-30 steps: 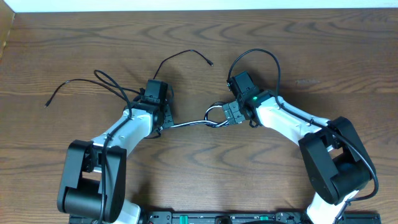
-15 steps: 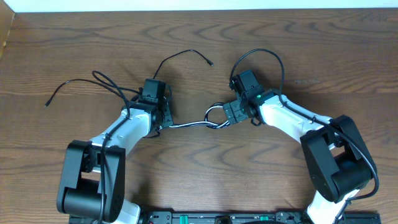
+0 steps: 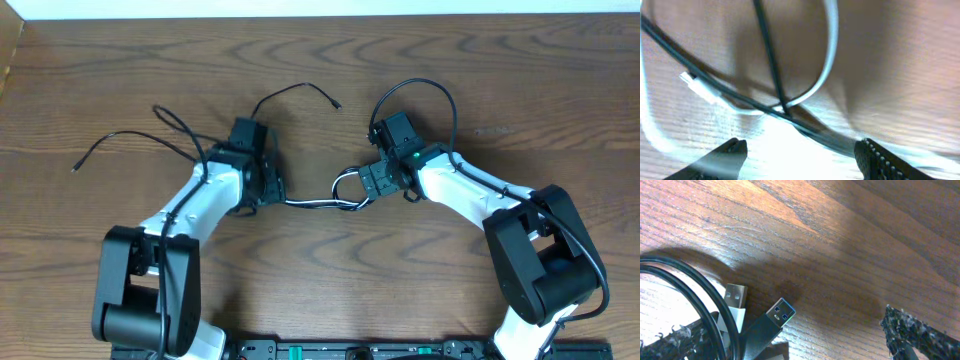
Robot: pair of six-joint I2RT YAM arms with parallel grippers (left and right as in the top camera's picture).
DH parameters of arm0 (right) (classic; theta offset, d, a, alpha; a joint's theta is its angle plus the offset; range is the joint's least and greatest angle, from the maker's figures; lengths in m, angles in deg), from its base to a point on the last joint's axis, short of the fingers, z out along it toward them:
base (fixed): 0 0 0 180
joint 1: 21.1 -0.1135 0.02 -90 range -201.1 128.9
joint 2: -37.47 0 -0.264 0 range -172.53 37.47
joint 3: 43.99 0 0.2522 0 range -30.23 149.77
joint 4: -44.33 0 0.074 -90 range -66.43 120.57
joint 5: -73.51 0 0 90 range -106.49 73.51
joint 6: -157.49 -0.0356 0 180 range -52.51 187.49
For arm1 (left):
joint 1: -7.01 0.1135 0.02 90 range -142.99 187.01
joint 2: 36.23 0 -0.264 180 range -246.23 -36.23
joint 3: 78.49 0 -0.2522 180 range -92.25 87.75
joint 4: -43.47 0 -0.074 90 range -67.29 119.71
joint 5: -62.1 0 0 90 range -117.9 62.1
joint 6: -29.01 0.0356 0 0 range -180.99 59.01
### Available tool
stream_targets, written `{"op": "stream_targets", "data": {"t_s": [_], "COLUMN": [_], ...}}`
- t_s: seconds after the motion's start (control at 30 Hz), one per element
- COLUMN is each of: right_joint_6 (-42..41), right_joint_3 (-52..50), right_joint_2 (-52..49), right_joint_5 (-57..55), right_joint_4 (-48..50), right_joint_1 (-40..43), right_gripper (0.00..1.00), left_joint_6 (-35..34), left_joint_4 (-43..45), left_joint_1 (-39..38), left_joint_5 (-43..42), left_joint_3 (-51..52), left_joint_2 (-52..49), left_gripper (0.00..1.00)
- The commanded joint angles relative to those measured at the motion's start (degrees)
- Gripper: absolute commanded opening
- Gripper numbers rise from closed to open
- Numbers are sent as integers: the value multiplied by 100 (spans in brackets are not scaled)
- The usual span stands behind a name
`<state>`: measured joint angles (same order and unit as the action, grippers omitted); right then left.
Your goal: Untangle cables
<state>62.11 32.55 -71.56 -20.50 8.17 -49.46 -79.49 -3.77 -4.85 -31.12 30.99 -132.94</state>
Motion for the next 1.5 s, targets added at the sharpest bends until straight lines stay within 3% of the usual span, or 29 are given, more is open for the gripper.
{"op": "stream_targets", "data": {"t_s": [0.0,0.1,0.43,0.93,1.03,1.23,1.47], "right_joint_6": [188,188,188,188,188,188,188], "right_joint_3": [-295,-295,-295,-295,-295,-295,-295], "right_joint_2": [-385,-385,-385,-385,-385,-385,-385], "right_joint_5": [-149,-72,-74,-72,-74,-74,-74], "right_joint_4": [-136,-118,-122,-120,-122,-120,-120], "right_joint_1": [15,15,15,15,15,15,15], "right_gripper": [99,99,99,99,99,99,99], "left_joint_6": [70,70,46,26,24,-151,-328], "left_joint_4": [-170,-44,619,1217,1132,726,-372], "left_joint_1": [-166,-522,-1517,-1587,-1600,-1700,-1700], "left_joint_5": [-177,-551,-549,-481,-256,815,885], "left_joint_3": [-396,-398,-387,-387,-387,-485,-1213], "left_joint_2": [175,136,-476,-1445,-1445,-1377,-1187], "left_gripper": [76,78,78,76,59,65,61]}}
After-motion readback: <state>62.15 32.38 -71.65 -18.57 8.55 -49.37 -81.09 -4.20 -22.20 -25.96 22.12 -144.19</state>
